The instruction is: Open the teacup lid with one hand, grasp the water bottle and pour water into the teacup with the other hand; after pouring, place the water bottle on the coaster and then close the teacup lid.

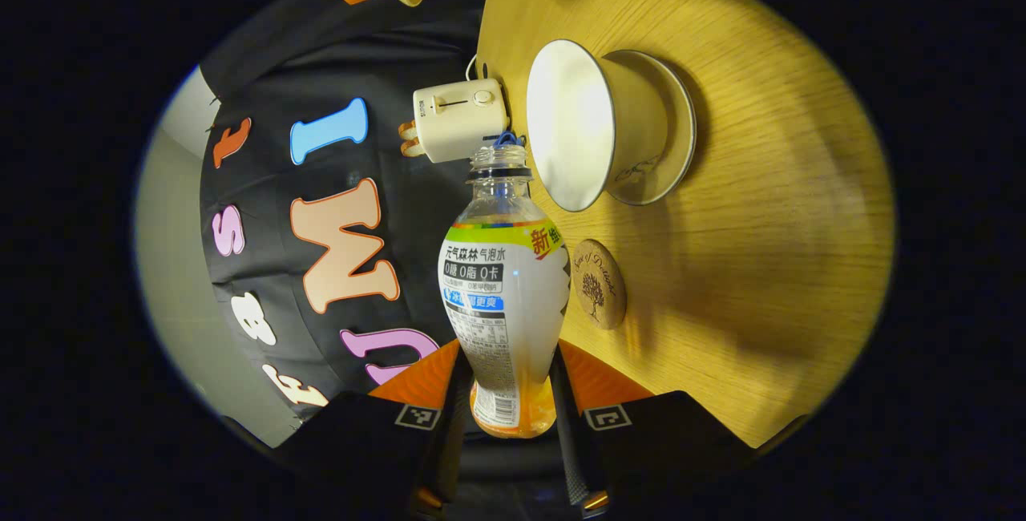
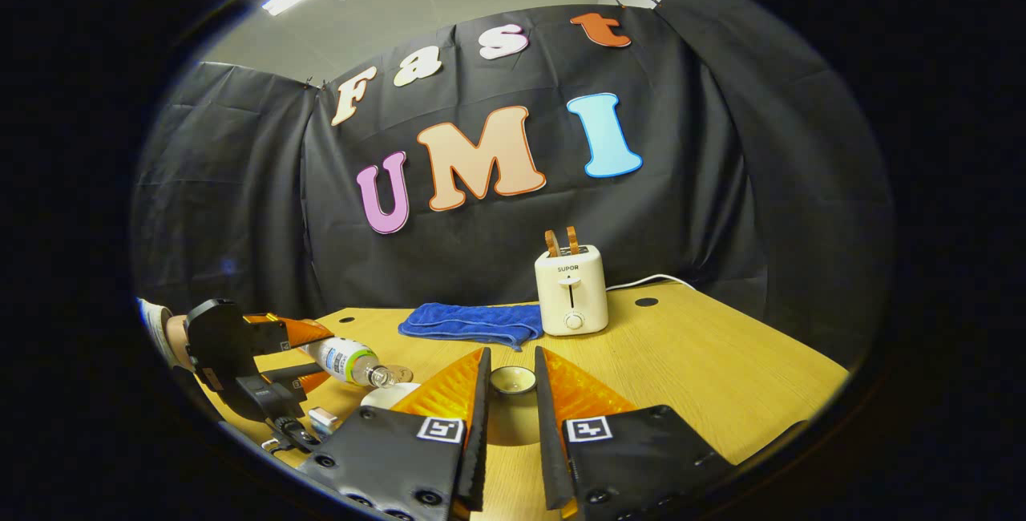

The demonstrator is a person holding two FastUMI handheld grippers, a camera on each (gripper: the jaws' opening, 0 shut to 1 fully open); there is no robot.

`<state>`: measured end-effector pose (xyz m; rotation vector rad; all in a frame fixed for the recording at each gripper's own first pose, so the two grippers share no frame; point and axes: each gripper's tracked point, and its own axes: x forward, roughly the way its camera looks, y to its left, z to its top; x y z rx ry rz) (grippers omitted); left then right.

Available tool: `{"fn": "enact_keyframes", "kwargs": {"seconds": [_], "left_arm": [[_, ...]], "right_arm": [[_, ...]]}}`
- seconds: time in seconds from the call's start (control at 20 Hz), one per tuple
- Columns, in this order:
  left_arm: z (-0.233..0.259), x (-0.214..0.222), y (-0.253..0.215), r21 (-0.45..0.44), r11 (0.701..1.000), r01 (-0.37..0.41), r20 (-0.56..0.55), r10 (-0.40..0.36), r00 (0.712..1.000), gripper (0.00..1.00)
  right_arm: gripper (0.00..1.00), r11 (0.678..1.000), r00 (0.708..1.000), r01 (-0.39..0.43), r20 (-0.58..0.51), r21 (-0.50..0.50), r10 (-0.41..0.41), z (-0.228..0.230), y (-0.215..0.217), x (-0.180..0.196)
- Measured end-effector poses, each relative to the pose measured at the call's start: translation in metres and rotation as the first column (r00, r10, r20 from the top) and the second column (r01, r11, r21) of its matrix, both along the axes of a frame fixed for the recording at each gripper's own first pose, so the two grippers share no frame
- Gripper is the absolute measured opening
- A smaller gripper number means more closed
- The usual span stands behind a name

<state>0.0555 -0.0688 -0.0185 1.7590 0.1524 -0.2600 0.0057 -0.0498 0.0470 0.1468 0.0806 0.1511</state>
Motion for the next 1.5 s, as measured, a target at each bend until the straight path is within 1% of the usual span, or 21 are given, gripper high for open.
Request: {"fn": "enact_keyframes", "kwargs": {"seconds": [0.15, 0.2, 0.25, 0.35, 0.45, 0.55, 0.6, 0.7, 0.85, 0.9, 1.0, 1.05, 1.1, 1.15, 1.2, 1.3, 1.35, 1.45, 1.5], "left_arm": [[0.005, 0.001, 0.004, 0.057, 0.998, 0.000, 0.005, 0.000, 1.000, 0.49], [0.006, 0.002, 0.005, 0.076, 0.997, 0.001, 0.006, -0.001, 1.000, 0.50], [0.009, 0.002, 0.007, 0.094, 0.996, 0.003, 0.010, -0.004, 1.000, 0.50], [0.015, 0.002, 0.008, 0.128, 0.992, 0.004, 0.017, -0.006, 1.000, 0.50], [0.019, 0.003, 0.009, 0.160, 0.987, 0.007, 0.020, -0.010, 1.000, 0.50], [0.023, 0.003, 0.007, 0.210, 0.978, 0.019, 0.021, -0.024, 0.999, 0.50], [0.026, 0.004, 0.005, 0.234, 0.972, 0.026, 0.023, -0.032, 0.999, 0.51], [0.034, 0.004, 0.003, 0.273, 0.961, 0.038, 0.027, -0.047, 0.999, 0.50], [0.046, 0.005, -0.002, 0.330, 0.942, 0.052, 0.044, -0.071, 0.997, 0.50], [0.049, 0.005, -0.004, 0.343, 0.938, 0.057, 0.050, -0.078, 0.996, 0.51], [0.056, 0.004, -0.007, 0.367, 0.928, 0.061, 0.052, -0.086, 0.995, 0.51], [0.057, 0.003, -0.009, 0.380, 0.922, 0.066, 0.051, -0.092, 0.994, 0.51], [0.059, 0.005, -0.010, 0.395, 0.916, 0.069, 0.053, -0.098, 0.994, 0.50], [0.062, 0.003, -0.013, 0.411, 0.908, 0.079, 0.056, -0.112, 0.992, 0.50], [0.063, 0.002, -0.016, 0.422, 0.903, 0.083, 0.056, -0.117, 0.992, 0.51], [0.067, 0.004, -0.019, 0.428, 0.899, 0.092, 0.055, -0.127, 0.990, 0.51], [0.072, 0.003, -0.023, 0.434, 0.896, 0.094, 0.062, -0.133, 0.989, 0.51], [0.080, 0.005, -0.027, 0.446, 0.890, 0.094, 0.065, -0.137, 0.988, 0.50], [0.077, 0.007, -0.027, 0.445, 0.890, 0.096, 0.062, -0.137, 0.989, 0.51]], "right_arm": [[0.32, 1.000, 1.000, 0.001, 0.002, -0.005, -0.001, 0.000, -0.001, 0.000], [0.30, 1.000, 1.000, 0.002, 0.004, -0.008, -0.002, 0.001, -0.001, 0.000], [0.32, 1.000, 1.000, 0.002, 0.004, -0.008, -0.002, 0.000, -0.001, -0.001], [0.30, 1.000, 1.000, 0.000, -0.001, -0.004, 0.000, -0.002, -0.001, 0.000], [0.32, 1.000, 1.000, -0.001, -0.007, -0.002, 0.001, -0.003, 0.000, 0.002], [0.32, 1.000, 1.000, 0.001, -0.008, -0.006, -0.001, -0.005, -0.001, 0.003], [0.30, 1.000, 1.000, 0.001, -0.006, -0.009, -0.001, -0.004, -0.001, 0.002], [0.30, 1.000, 1.000, 0.000, -0.003, -0.008, 0.000, -0.003, -0.001, 0.002], [0.34, 1.000, 1.000, -0.002, -0.008, -0.004, 0.002, -0.006, 0.000, 0.003], [0.32, 1.000, 1.000, -0.004, -0.012, -0.005, 0.004, -0.008, 0.001, 0.004], [0.32, 1.000, 1.000, -0.008, -0.018, -0.006, 0.008, -0.010, 0.002, 0.004], [0.30, 1.000, 1.000, -0.012, -0.019, -0.006, 0.012, -0.010, 0.003, 0.004], [0.32, 1.000, 1.000, -0.014, -0.018, -0.006, 0.014, -0.010, 0.004, 0.004], [0.30, 1.000, 1.000, -0.016, -0.016, -0.008, 0.016, -0.010, 0.005, 0.003], [0.30, 1.000, 1.000, -0.017, -0.016, -0.010, 0.016, -0.009, 0.005, 0.004], [0.30, 1.000, 1.000, -0.019, -0.014, -0.014, 0.019, -0.009, 0.007, 0.003], [0.32, 1.000, 1.000, -0.020, -0.014, -0.016, 0.020, -0.009, 0.006, 0.003], [0.30, 1.000, 1.000, -0.019, -0.013, -0.014, 0.019, -0.009, 0.006, 0.003], [0.32, 1.000, 1.000, -0.019, -0.014, -0.012, 0.019, -0.009, 0.005, 0.003]]}}
